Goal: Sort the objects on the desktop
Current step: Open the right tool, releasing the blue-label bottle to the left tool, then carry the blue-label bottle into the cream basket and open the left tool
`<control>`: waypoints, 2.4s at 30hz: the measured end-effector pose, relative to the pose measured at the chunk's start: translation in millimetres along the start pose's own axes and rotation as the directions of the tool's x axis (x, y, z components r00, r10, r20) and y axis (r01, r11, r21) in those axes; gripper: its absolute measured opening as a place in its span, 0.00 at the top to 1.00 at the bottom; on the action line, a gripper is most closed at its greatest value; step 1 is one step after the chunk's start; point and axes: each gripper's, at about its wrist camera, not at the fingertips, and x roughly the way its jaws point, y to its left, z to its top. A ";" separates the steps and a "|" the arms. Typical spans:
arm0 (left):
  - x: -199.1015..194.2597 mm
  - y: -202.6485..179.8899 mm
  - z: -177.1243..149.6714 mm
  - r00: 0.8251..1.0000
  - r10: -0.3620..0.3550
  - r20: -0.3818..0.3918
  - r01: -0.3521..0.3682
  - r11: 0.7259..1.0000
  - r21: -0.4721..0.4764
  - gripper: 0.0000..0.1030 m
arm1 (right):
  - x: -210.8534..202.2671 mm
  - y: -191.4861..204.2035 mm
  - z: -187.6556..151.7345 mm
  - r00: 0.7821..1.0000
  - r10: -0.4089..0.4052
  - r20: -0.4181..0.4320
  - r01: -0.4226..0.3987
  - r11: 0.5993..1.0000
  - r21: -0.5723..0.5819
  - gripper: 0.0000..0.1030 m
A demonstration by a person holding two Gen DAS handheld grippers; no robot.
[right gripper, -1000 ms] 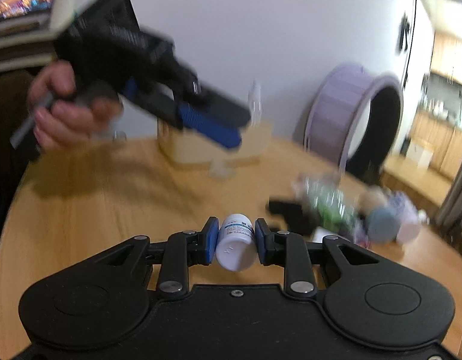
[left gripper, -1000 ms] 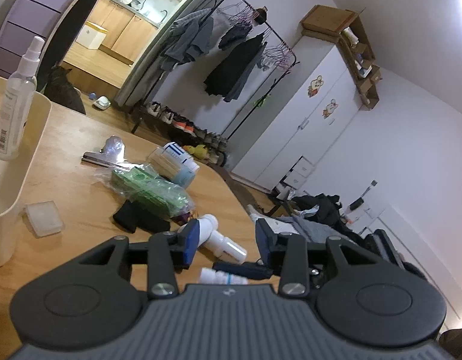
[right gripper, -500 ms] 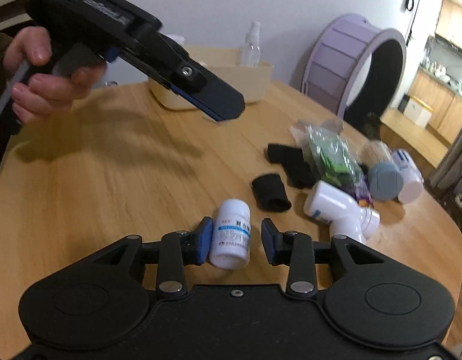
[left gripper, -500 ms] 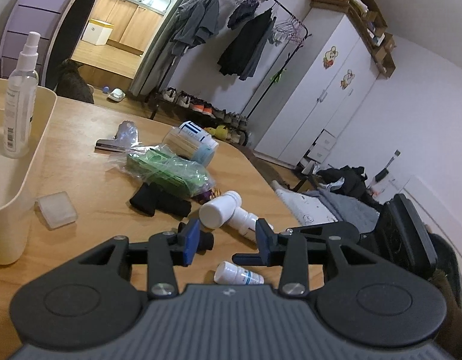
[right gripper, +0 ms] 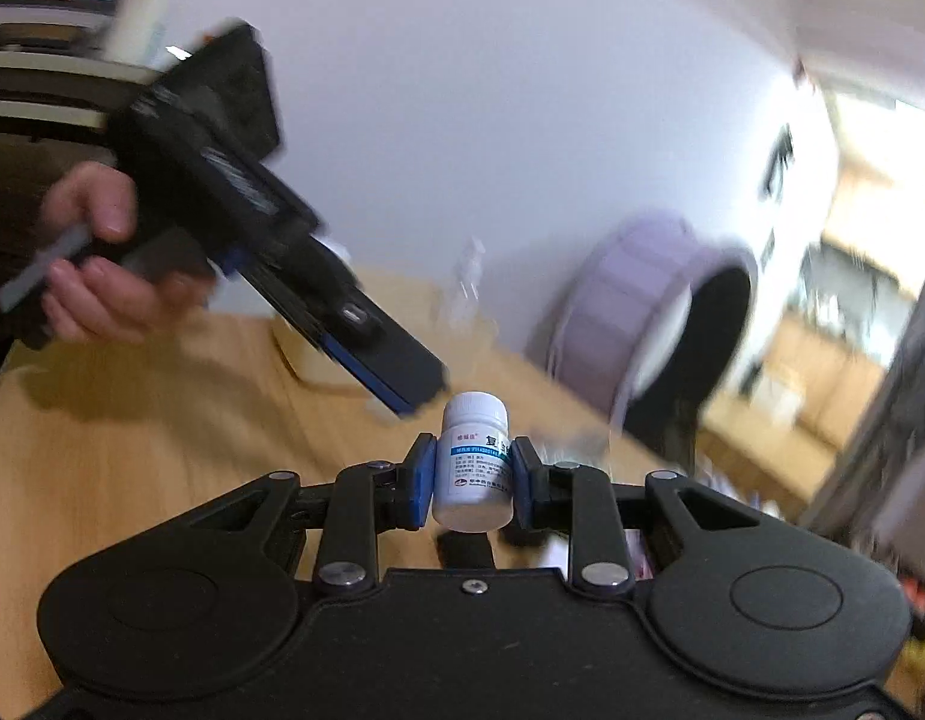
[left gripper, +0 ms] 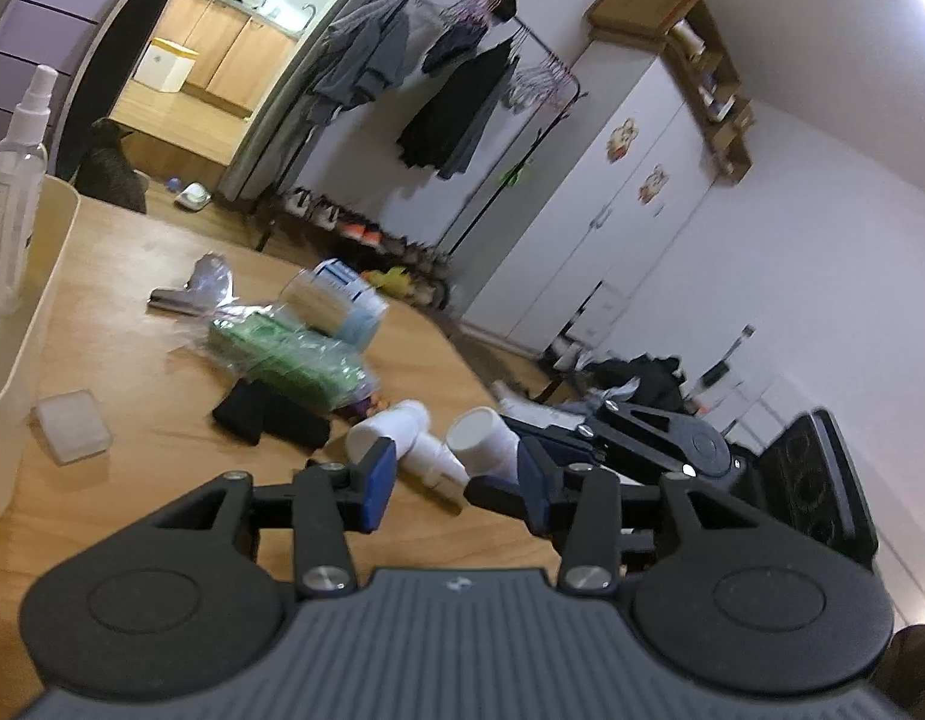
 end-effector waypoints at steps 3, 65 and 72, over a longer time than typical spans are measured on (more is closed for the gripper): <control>-2.5 -2.4 0.8 0.999 -0.027 0.022 0.027 1.000 -0.011 0.55 | -9.8 5.7 2.6 0.996 -0.008 0.092 0.013 0.999 -0.050 0.74; -49.7 10.6 20.7 0.746 0.648 0.157 -0.664 0.704 0.250 0.62 | 26.4 -96.5 -34.6 0.960 -0.199 -0.197 0.278 0.760 0.588 0.00; -29.7 -16.0 10.1 0.846 0.514 0.144 -0.533 0.798 0.282 0.59 | 32.6 -101.9 -45.3 0.942 -0.138 -0.305 0.282 0.817 0.502 0.19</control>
